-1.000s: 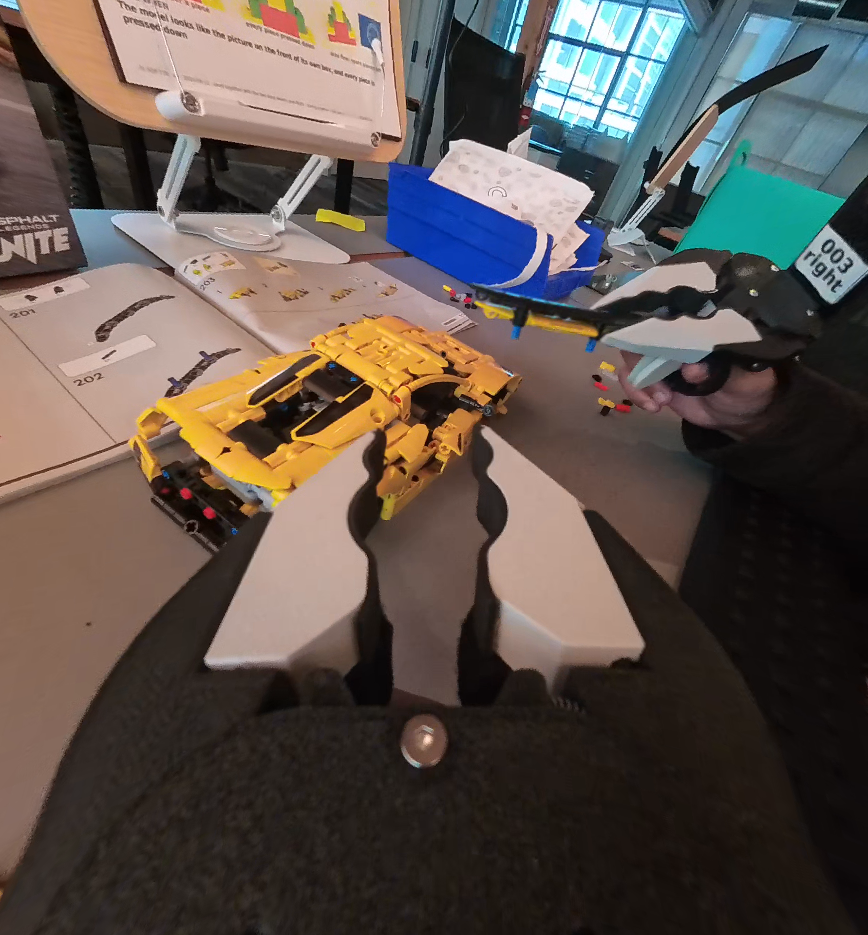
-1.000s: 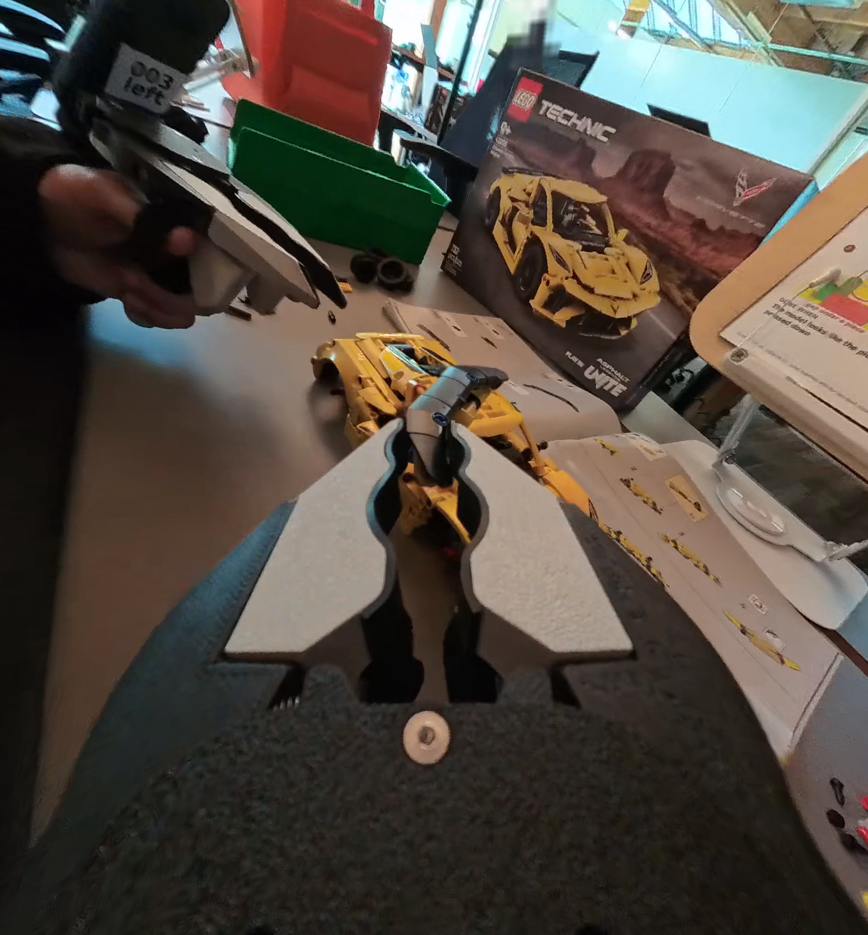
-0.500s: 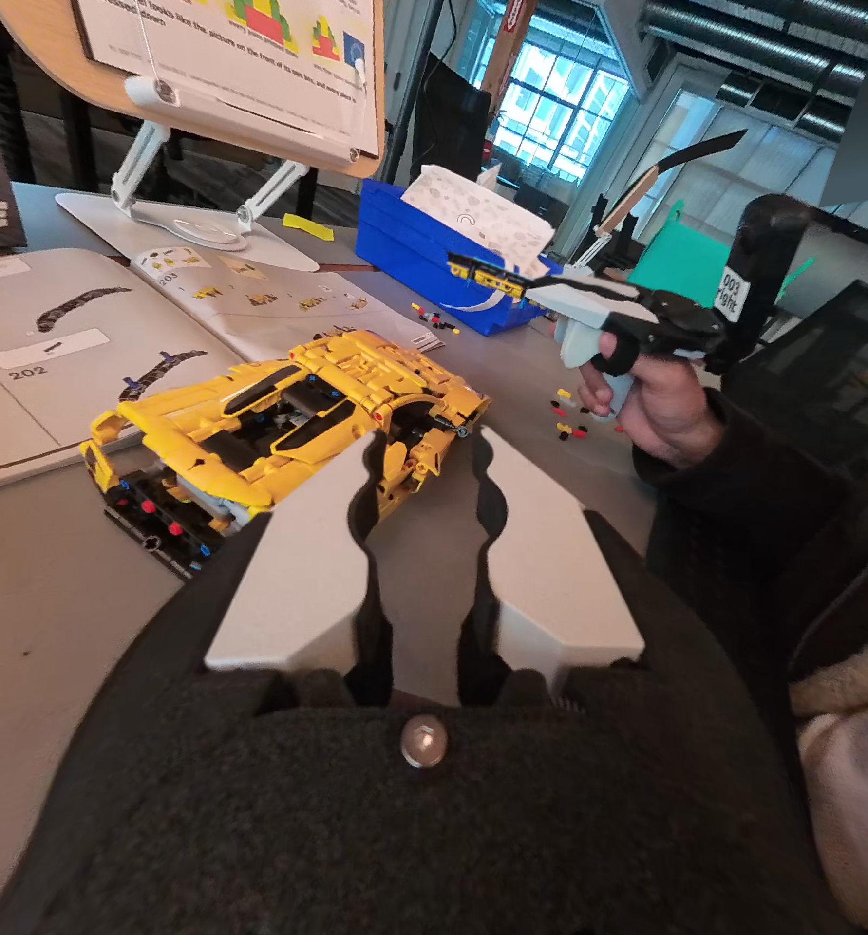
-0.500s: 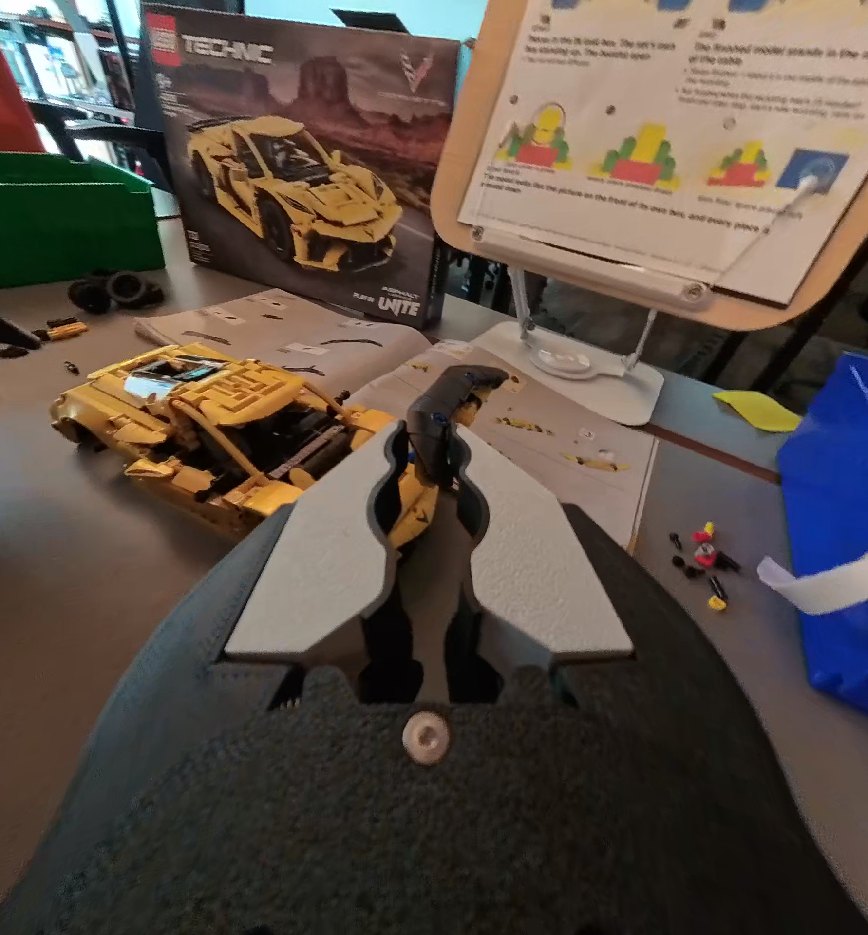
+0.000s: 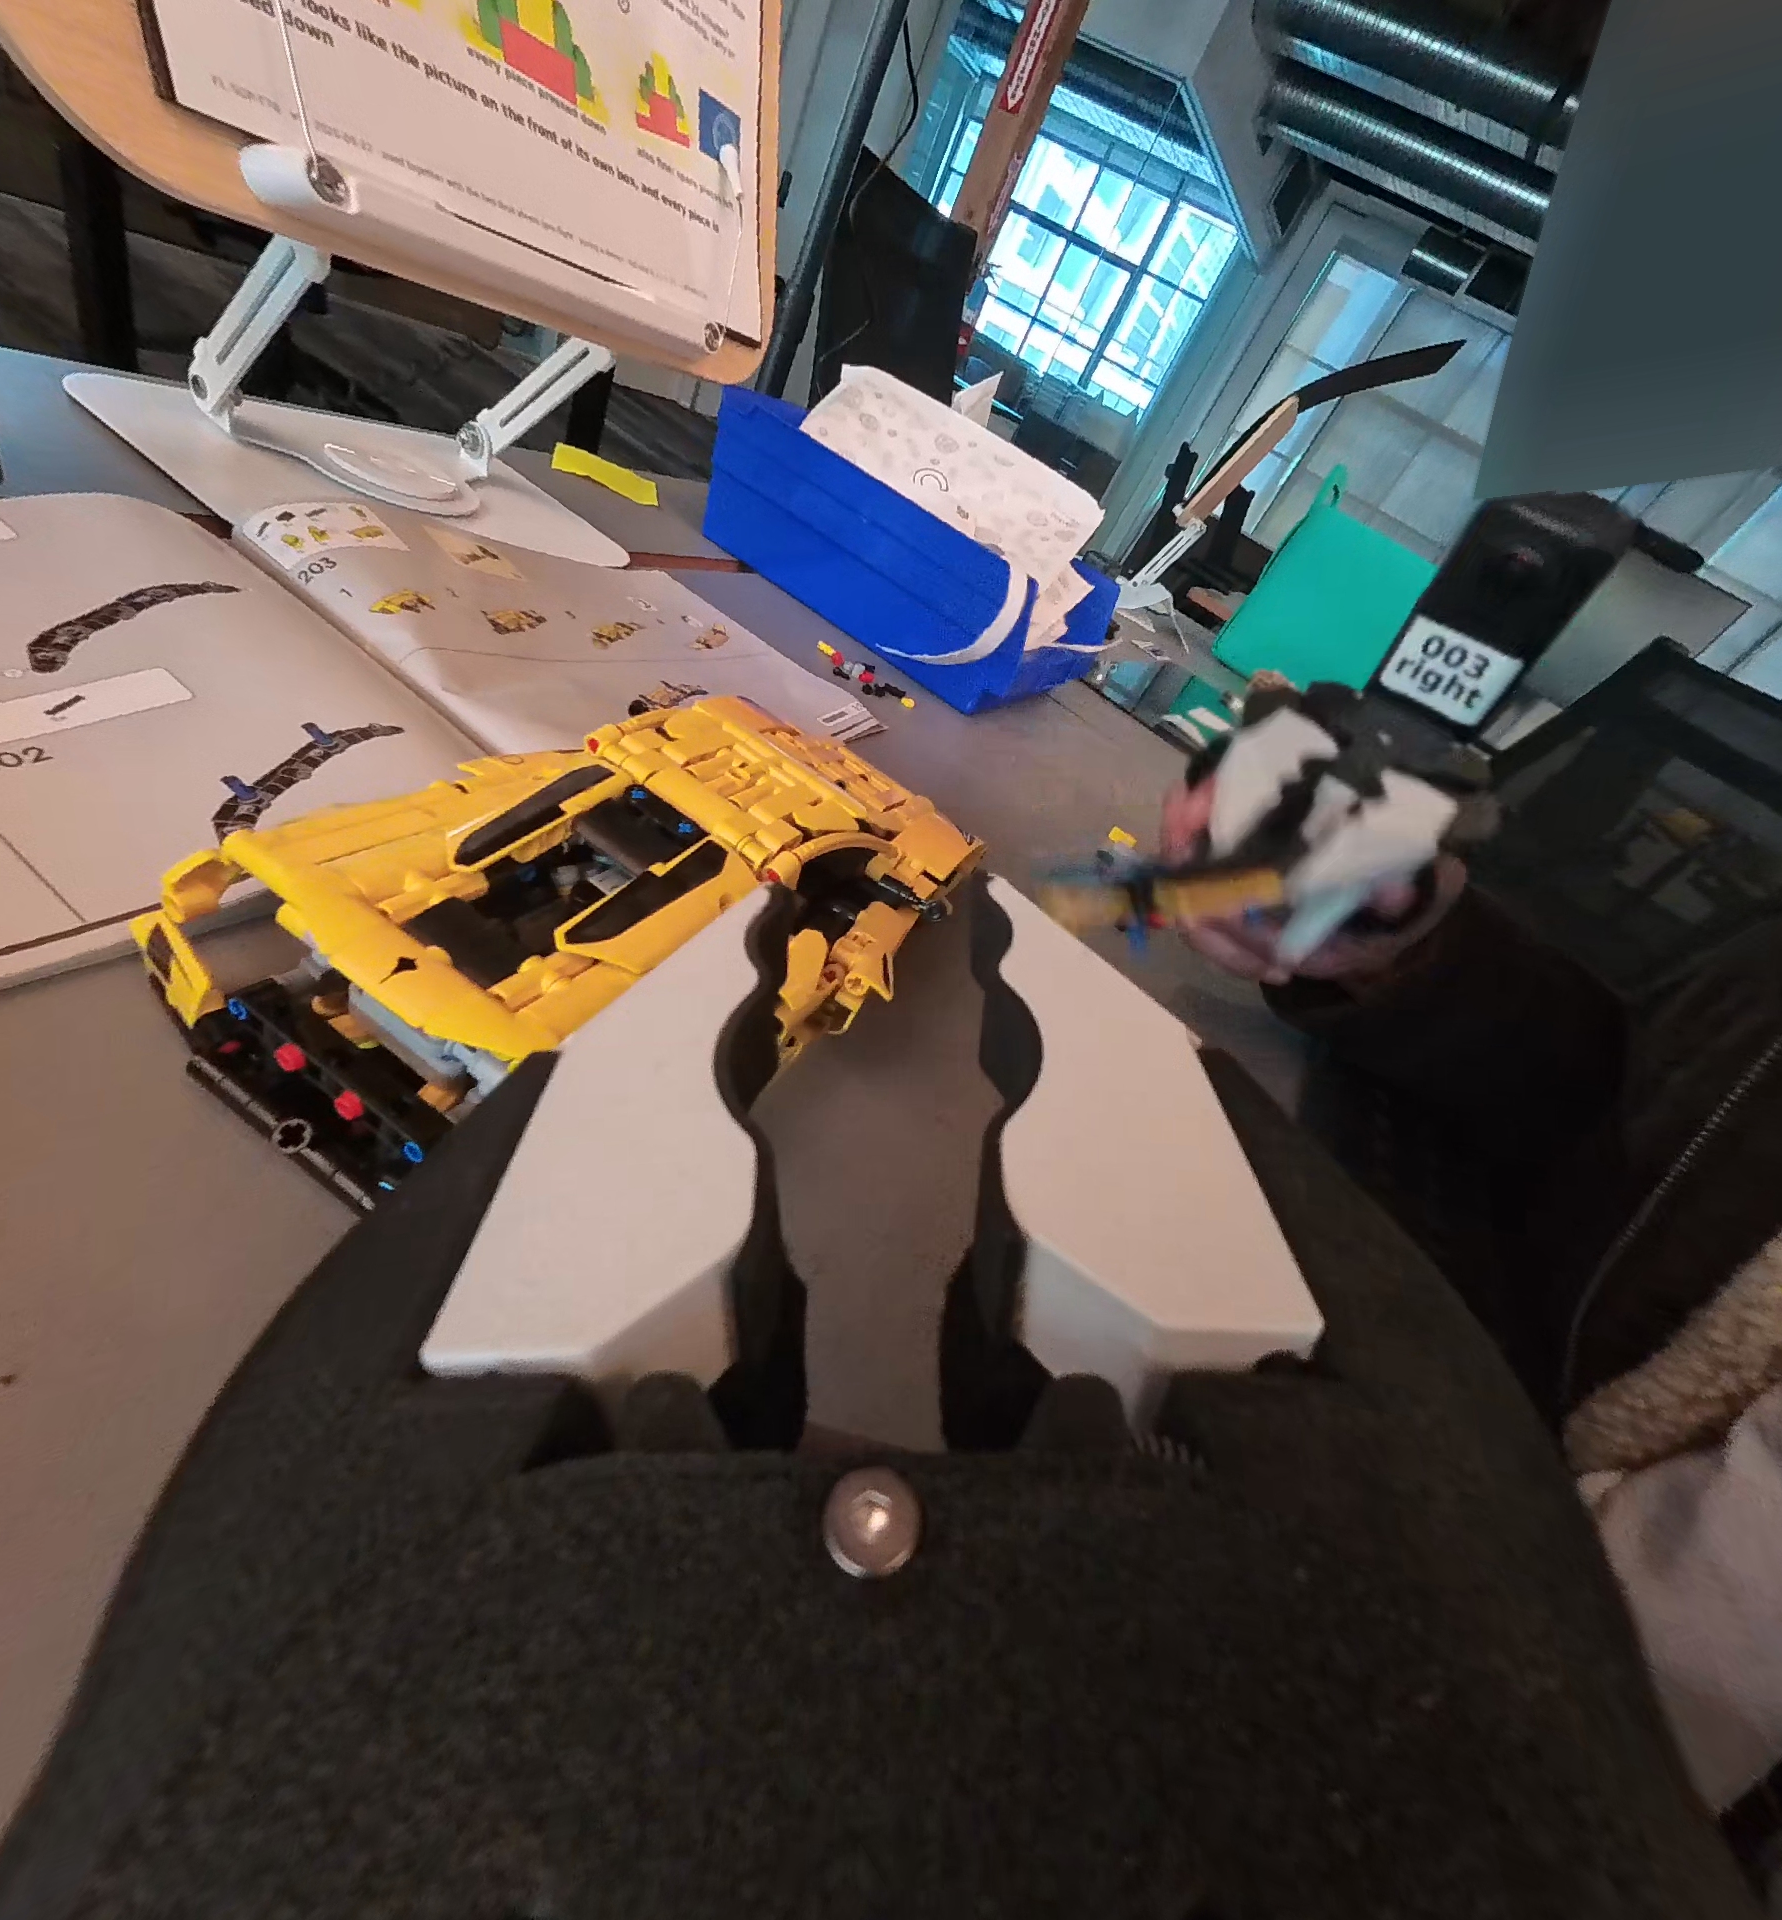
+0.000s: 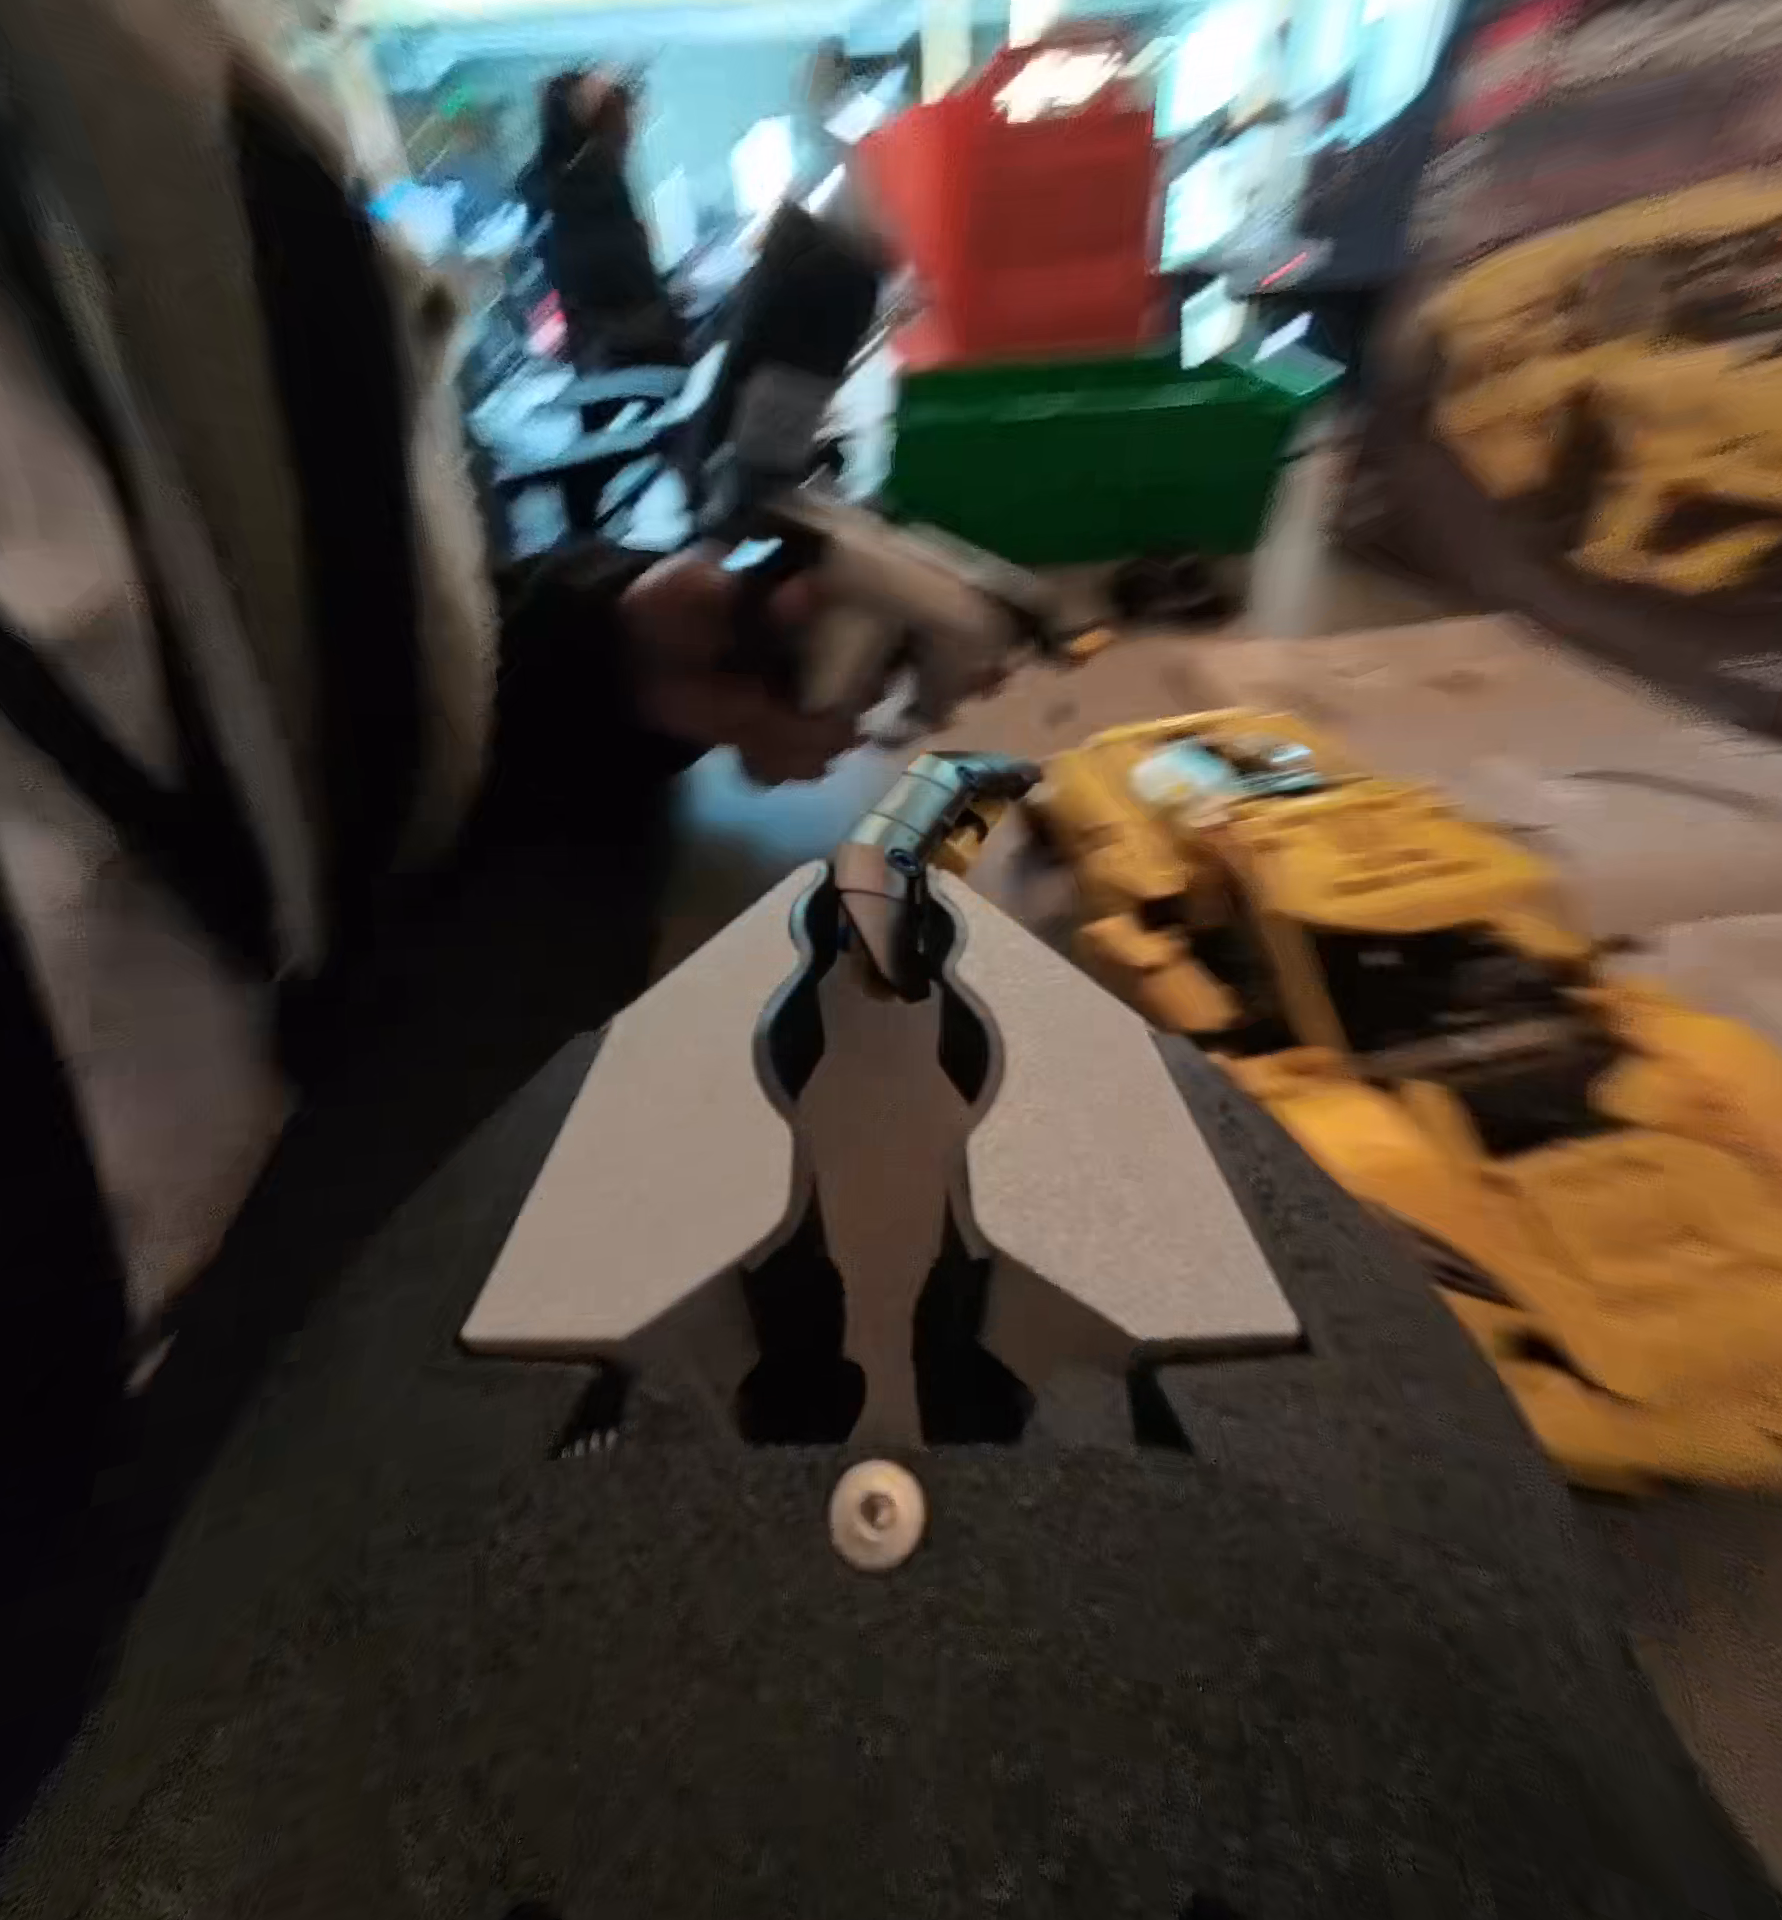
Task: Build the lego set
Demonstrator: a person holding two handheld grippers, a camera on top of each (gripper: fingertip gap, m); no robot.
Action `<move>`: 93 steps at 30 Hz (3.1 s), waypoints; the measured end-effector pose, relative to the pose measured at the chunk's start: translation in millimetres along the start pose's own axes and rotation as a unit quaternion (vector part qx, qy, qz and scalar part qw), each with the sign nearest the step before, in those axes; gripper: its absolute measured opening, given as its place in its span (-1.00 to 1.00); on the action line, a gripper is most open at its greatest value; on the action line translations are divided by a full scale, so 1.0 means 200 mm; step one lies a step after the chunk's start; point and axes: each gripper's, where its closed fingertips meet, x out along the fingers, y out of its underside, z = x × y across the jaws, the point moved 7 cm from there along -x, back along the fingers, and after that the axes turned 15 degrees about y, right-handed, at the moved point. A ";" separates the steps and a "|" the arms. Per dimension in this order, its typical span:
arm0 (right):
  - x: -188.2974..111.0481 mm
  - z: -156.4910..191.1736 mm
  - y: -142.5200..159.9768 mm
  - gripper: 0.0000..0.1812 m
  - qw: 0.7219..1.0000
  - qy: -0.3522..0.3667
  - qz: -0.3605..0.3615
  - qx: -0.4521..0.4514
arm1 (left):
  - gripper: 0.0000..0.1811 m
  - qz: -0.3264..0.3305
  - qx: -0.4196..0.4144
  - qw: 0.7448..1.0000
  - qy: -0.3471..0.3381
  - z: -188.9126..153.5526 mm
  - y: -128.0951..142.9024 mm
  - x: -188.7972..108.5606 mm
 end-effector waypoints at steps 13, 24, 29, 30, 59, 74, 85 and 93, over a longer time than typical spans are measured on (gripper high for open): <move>0.10 0.01 0.19 -0.85 0.988 0.023 0.151 -0.032 | -0.62 0.024 0.032 0.999 -0.014 -0.03 0.03 -0.01; 0.13 0.04 0.32 -0.83 0.968 0.009 0.244 -0.053 | -0.62 0.045 0.057 0.997 -0.028 -0.04 0.05 0.00; 0.03 -0.08 0.17 -0.52 0.974 0.030 0.226 0.006 | -0.62 0.033 0.050 0.997 -0.043 -0.03 -0.04 0.01; -0.02 -0.19 0.08 -0.52 0.974 0.072 0.216 0.018 | -0.62 0.037 0.049 0.997 -0.046 -0.03 -0.09 0.02; -0.29 -1.27 0.29 -0.62 0.784 0.323 0.416 0.328 | -0.62 0.072 0.028 0.991 -0.113 0.56 -0.41 0.32; -0.27 -1.29 0.25 -0.84 0.801 0.325 0.374 0.335 | -0.62 0.079 0.022 0.991 -0.108 0.56 -0.38 0.34; -0.24 -1.28 0.18 -0.83 0.824 0.300 0.322 0.357 | -0.62 0.086 0.021 0.990 -0.108 0.57 -0.37 0.34; -0.19 -1.29 0.20 -0.85 0.830 0.275 0.296 0.384 | -0.62 0.092 0.021 0.990 -0.106 0.57 -0.35 0.35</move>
